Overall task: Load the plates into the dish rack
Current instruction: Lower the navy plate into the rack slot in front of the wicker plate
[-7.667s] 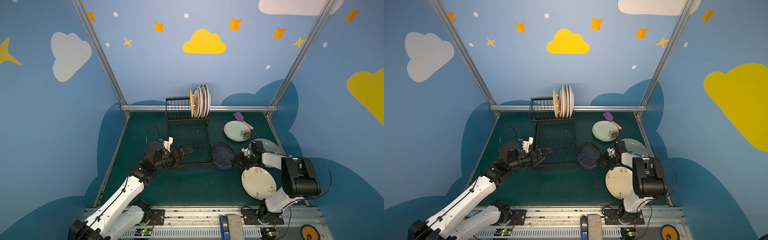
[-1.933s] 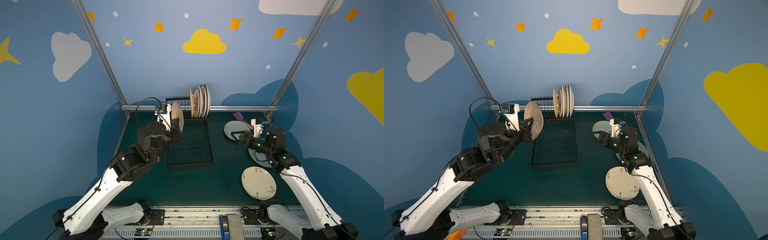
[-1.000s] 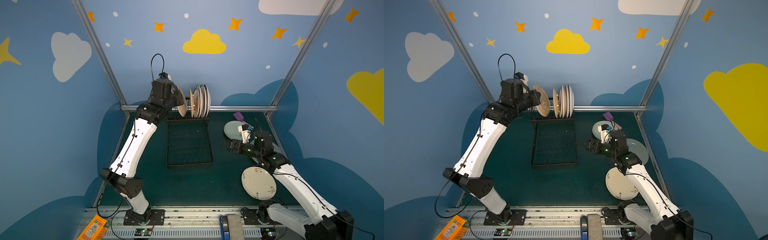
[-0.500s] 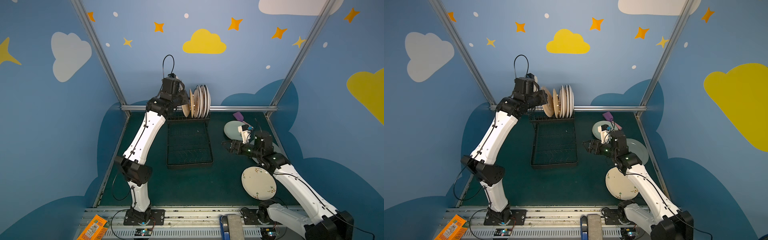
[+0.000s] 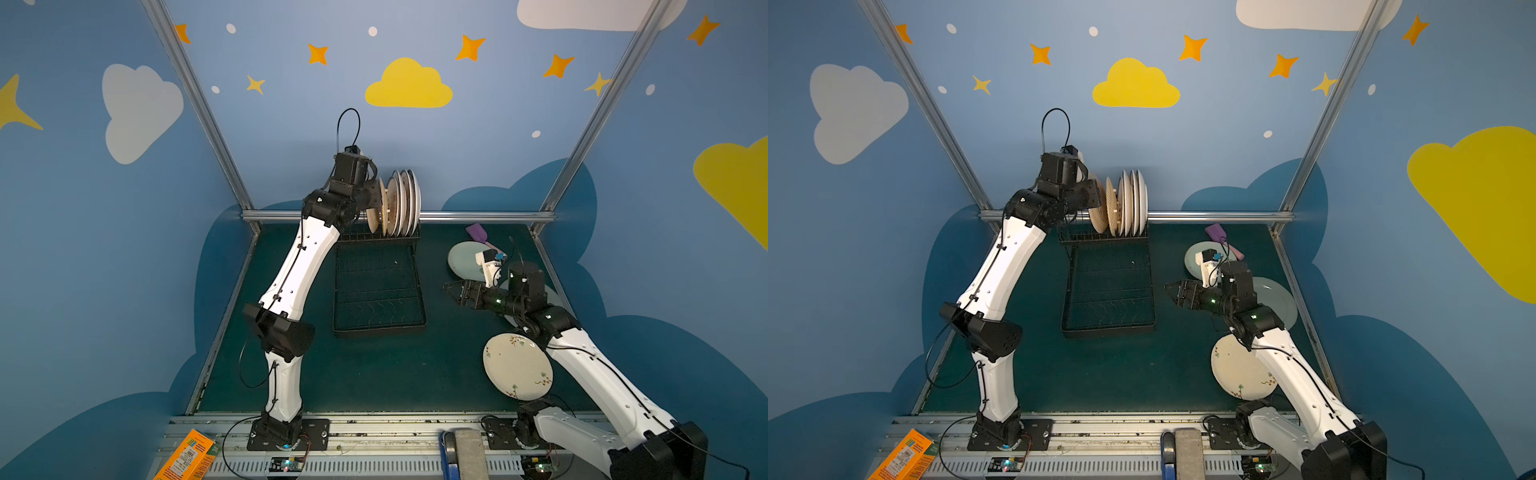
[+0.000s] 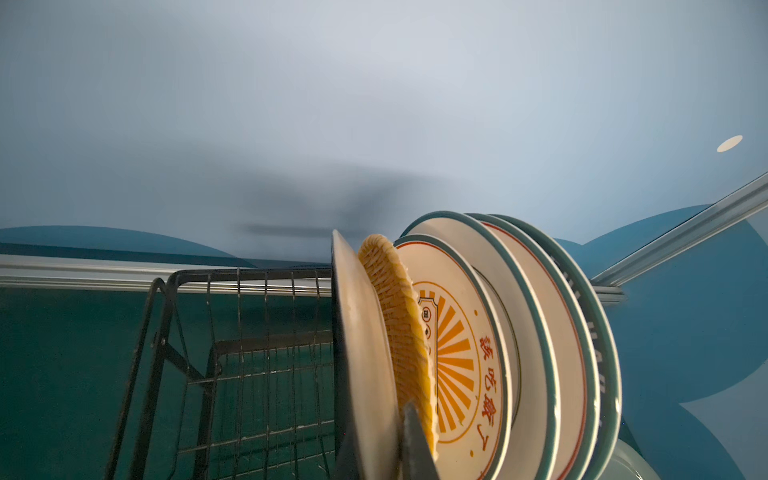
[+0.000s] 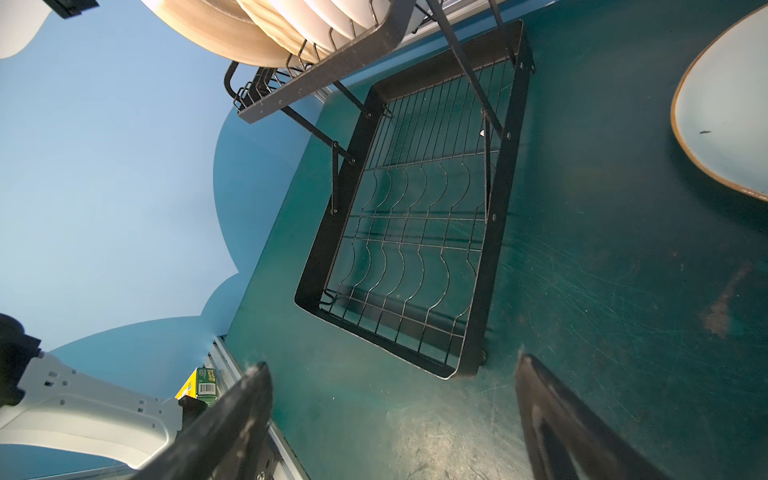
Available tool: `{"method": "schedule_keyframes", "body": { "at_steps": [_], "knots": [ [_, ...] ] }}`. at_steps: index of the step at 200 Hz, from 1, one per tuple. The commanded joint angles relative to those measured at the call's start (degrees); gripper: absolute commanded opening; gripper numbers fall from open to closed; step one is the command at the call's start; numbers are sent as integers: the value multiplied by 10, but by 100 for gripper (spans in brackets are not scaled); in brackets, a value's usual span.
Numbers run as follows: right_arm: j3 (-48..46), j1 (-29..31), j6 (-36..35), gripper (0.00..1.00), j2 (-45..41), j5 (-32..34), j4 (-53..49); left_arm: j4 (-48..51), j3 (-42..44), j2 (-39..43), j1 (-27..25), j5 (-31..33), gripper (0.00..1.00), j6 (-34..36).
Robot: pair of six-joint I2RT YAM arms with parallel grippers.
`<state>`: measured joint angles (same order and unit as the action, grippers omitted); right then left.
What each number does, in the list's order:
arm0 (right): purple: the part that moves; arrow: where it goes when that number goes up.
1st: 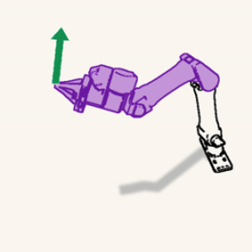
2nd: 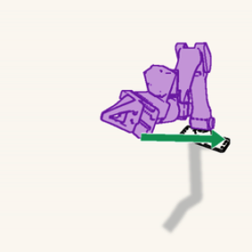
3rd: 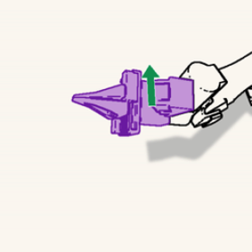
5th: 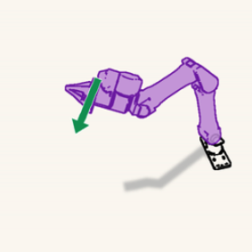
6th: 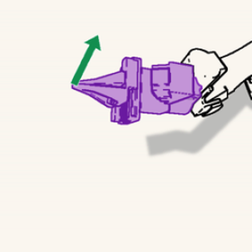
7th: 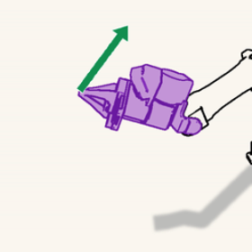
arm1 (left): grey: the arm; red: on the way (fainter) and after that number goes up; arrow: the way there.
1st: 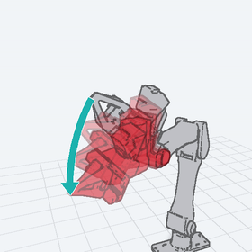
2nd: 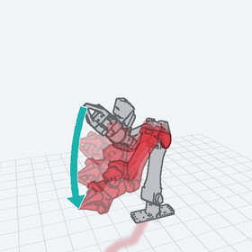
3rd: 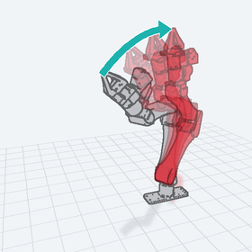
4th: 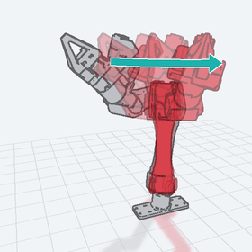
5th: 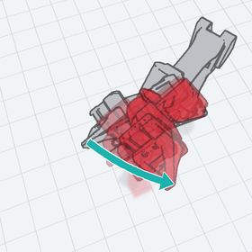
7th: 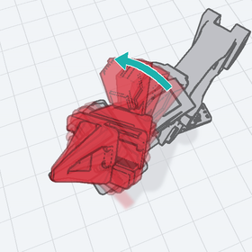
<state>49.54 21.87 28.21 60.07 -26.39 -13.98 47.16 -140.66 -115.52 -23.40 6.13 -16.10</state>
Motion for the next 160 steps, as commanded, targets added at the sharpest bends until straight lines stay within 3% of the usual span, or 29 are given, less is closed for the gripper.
{"method": "schedule_keyframes", "body": {
  "at_steps": [1,160],
  "knots": [
    [-1,2,-9,89,-5,-2,-10,-23,-44,-10,-4,22,4,21],
    [10,3,-2,89,4,-7,-26,6,-93,-81,-19,100,4,45]
  ]
}}
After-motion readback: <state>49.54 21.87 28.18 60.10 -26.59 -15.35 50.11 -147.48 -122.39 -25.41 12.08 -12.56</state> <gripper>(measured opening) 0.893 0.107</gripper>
